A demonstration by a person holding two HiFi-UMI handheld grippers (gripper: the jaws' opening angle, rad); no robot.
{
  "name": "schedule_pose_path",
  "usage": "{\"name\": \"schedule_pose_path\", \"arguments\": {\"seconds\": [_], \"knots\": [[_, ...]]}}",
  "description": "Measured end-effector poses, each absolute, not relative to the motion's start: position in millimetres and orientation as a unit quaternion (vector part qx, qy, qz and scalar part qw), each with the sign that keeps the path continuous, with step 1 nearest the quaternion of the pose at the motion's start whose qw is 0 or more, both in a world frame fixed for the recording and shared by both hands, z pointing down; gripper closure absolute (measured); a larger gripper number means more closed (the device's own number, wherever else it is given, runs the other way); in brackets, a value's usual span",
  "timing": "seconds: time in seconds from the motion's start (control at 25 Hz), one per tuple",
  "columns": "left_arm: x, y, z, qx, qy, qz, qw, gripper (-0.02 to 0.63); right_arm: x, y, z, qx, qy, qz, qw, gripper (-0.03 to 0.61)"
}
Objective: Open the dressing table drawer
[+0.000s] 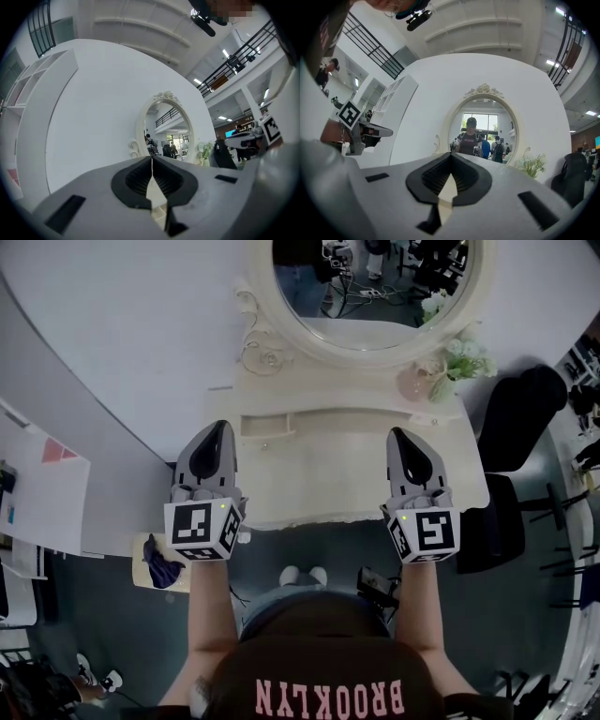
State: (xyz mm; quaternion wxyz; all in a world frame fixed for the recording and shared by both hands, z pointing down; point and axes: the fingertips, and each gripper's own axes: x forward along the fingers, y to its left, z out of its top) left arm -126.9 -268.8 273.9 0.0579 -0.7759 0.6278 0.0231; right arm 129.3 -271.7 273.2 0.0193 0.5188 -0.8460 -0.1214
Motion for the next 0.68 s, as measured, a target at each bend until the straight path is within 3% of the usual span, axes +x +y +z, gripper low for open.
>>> {"name": "schedule_pose_path", "arguments": {"seconds": [0.68], "knots": [[-126.0, -269.9, 268.6, -0.78, 0.622, 0.028, 0.062, 0.606, 119.5, -268.7, 265.5, 0.51, -0.85, -0.129, 0.015, 0.58]]}}
